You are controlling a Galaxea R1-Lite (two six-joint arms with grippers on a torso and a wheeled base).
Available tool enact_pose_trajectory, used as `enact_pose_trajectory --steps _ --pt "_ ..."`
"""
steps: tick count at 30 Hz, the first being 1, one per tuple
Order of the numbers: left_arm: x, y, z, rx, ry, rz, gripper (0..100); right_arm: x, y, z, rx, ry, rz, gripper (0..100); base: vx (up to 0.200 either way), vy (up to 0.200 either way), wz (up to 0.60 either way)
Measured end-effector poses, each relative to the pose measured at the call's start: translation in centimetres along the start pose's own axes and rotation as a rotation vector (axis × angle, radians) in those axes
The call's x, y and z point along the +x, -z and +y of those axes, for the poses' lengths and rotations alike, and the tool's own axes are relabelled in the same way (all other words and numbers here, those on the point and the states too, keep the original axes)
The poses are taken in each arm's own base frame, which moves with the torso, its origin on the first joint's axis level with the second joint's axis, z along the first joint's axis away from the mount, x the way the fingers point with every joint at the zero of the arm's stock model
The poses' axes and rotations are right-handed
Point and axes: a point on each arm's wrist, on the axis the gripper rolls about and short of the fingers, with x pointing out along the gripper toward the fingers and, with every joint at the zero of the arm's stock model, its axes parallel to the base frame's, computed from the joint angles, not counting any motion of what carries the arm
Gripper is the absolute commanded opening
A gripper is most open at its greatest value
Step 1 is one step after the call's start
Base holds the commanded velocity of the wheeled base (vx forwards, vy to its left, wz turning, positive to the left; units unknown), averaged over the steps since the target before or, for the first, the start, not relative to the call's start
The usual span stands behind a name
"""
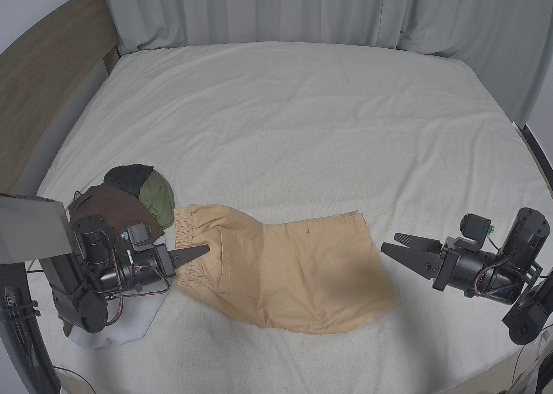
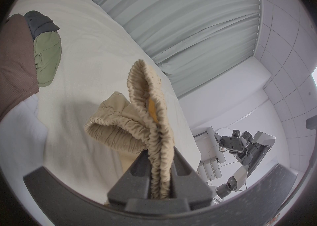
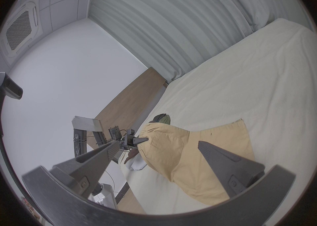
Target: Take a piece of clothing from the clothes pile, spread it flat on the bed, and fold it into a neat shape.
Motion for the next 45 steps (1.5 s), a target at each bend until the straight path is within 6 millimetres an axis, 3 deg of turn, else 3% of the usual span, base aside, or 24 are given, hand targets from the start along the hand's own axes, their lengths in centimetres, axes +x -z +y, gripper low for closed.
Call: enact_pose_trajectory --steps 28,45 --pt "2.6 1.6 -1.1 0.005 0.007 0.032 0 -0.1 0.1 -0.1 0.005 0.007 0.003 100 0.000 0.000 0.00" --pt "5.3 2.3 -2.0 -0.016 0.048 0.049 0 -0.1 0.0 -0.1 0.004 0.008 0.000 100 0.000 0.000 0.00"
